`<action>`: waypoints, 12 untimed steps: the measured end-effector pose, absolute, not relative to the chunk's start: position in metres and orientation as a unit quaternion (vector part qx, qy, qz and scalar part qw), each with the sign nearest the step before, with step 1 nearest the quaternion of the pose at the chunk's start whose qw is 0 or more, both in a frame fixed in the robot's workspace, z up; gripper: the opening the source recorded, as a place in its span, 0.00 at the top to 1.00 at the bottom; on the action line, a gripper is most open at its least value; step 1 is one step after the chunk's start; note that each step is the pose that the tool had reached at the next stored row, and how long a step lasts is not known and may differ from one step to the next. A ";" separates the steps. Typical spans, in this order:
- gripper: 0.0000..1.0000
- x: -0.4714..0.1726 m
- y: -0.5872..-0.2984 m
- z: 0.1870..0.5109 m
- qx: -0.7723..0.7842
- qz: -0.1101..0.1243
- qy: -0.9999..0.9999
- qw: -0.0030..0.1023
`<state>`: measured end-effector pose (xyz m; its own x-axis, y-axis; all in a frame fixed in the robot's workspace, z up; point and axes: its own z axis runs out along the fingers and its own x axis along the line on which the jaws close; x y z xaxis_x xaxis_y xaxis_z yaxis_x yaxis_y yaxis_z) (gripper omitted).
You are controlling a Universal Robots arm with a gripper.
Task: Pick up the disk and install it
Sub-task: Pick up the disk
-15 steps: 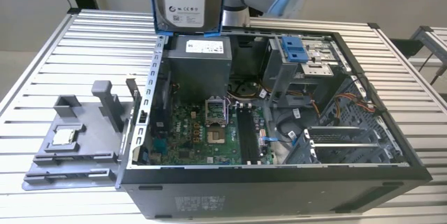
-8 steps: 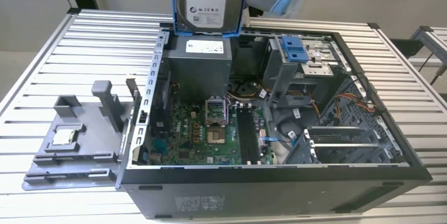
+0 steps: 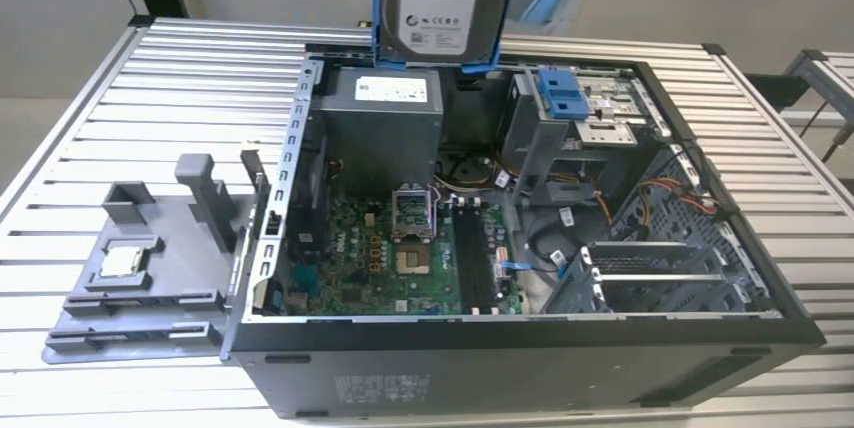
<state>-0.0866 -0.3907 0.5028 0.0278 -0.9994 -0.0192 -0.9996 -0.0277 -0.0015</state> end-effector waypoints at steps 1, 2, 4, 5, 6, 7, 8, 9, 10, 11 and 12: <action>1.00 -0.083 -0.391 0.503 -0.717 0.006 0.697 0.007; 1.00 -0.080 -0.391 0.503 -0.717 0.006 0.697 0.007; 1.00 -0.078 -0.391 0.503 -0.717 0.006 0.697 0.007; 1.00 -0.078 -0.391 0.503 -0.717 0.006 0.697 0.007; 1.00 -0.078 -0.391 0.503 -0.717 0.006 0.697 0.007; 1.00 -0.077 -0.391 0.503 -0.717 0.006 0.697 0.007; 1.00 -0.077 -0.391 0.503 -0.717 0.006 0.697 0.007; 1.00 -0.077 -0.391 0.503 -0.717 0.006 0.697 0.007; 1.00 -0.077 -0.391 0.503 -0.717 0.006 0.697 0.007; 1.00 -0.077 -0.391 0.503 -0.717 0.006 0.697 0.007; 1.00 -0.077 -0.391 0.503 -0.717 0.006 0.697 0.007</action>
